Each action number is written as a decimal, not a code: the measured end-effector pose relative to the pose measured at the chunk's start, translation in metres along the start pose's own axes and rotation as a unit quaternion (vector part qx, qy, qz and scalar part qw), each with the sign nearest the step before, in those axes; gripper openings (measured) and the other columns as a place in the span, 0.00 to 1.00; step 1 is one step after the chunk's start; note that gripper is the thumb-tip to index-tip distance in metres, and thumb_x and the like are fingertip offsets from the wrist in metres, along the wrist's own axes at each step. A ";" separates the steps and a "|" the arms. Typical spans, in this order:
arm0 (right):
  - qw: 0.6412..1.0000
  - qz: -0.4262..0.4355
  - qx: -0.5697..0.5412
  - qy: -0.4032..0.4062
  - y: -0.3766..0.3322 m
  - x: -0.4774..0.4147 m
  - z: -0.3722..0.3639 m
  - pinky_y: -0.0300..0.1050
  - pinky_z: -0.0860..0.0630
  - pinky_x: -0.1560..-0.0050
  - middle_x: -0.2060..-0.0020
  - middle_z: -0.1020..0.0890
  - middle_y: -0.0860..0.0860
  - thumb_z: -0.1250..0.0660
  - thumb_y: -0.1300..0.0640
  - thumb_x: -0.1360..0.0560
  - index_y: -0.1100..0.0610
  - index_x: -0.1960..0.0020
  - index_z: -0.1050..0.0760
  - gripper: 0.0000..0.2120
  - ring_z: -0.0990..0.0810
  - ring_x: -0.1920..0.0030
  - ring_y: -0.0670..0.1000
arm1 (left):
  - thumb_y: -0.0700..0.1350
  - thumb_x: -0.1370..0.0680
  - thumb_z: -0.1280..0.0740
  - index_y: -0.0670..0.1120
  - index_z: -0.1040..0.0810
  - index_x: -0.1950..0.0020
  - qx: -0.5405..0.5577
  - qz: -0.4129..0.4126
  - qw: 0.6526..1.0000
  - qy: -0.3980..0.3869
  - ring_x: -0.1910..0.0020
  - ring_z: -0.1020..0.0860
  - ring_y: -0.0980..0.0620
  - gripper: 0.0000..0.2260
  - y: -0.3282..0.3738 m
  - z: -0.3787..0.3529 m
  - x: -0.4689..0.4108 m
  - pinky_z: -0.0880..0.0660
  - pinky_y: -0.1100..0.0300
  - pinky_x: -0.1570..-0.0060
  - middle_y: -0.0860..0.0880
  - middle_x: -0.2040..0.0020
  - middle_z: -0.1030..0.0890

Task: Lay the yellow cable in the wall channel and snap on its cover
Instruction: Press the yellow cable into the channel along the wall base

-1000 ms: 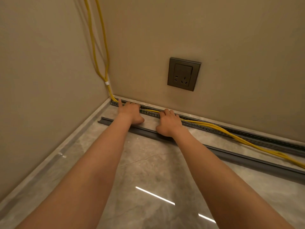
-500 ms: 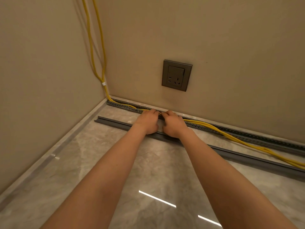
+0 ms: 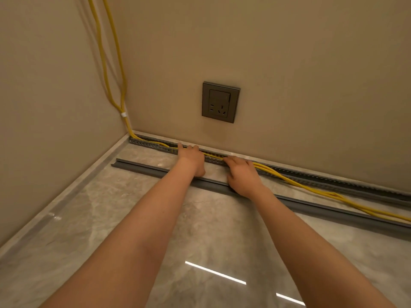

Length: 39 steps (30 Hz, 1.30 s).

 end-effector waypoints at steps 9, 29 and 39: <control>0.998 -0.047 0.027 0.023 0.029 0.002 0.007 0.50 0.32 0.35 0.36 0.27 0.59 0.42 0.68 0.25 0.63 0.34 0.28 0.20 0.31 0.35 0.59 | 0.39 0.21 0.41 0.39 0.29 0.33 0.045 -0.015 0.994 0.098 0.34 0.28 0.42 0.17 0.024 0.021 0.017 0.37 0.51 0.29 0.41 0.34 0.27; 0.990 -0.139 -0.021 0.017 0.116 0.044 0.031 0.52 0.26 0.43 0.39 0.28 0.59 0.41 0.62 0.23 0.59 0.33 0.31 0.18 0.25 0.41 0.62 | 0.39 0.23 0.40 0.39 0.30 0.31 0.160 -0.117 0.975 0.099 0.34 0.27 0.41 0.19 0.085 0.015 0.007 0.29 0.49 0.36 0.41 0.32 0.28; 0.989 -0.037 0.145 -0.003 0.104 0.040 0.051 0.49 0.26 0.56 0.46 0.22 0.57 0.41 0.68 0.24 0.59 0.40 0.25 0.15 0.21 0.48 0.60 | 0.39 0.22 0.40 0.41 0.38 0.26 0.165 -0.120 0.976 0.074 0.30 0.31 0.43 0.24 0.084 0.011 0.009 0.31 0.51 0.31 0.43 0.27 0.34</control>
Point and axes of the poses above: each hand's wrist, its own x-axis away from the middle knuckle, its own z-axis out of the back of the hand, y = z × x, the point moved 8 cm from there along -x, towards the middle knuckle
